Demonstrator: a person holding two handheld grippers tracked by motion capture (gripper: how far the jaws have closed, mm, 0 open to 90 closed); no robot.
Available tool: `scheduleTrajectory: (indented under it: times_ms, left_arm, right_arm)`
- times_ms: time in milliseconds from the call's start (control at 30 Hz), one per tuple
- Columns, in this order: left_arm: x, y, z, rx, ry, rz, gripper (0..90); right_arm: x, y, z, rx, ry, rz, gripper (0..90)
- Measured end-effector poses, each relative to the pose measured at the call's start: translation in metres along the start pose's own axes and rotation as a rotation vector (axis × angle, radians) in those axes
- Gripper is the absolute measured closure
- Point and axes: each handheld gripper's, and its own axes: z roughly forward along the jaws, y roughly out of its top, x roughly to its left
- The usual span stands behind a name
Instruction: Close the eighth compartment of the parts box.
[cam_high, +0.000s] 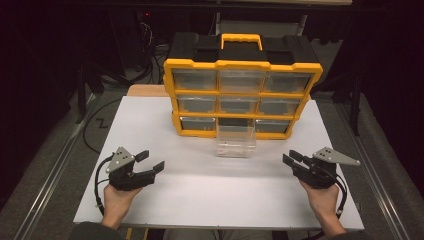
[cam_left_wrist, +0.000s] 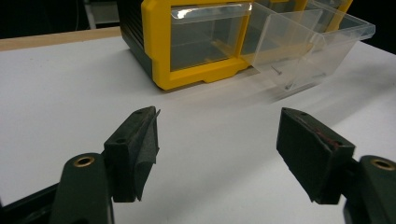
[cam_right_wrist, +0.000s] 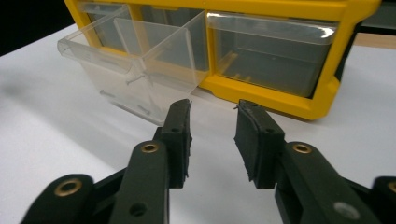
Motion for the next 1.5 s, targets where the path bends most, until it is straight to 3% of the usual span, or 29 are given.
scheduleTrajectory:
  times_ms: [467,1033,1500]
  left_arm:
    - [0.001,0.0,-0.001,-0.005,0.012,-0.013,27.6]
    - [0.001,0.0,0.001,0.011,0.017,-0.014,27.1]
    - [0.001,0.0,0.002,0.017,0.016,-0.014,27.2]
  right_arm:
    - [0.02,0.004,0.027,0.101,0.053,-0.076,90.0]
    - [0.038,0.011,0.057,0.147,0.093,-0.113,90.0]
    - [0.044,0.016,0.074,0.166,0.108,-0.123,90.0]
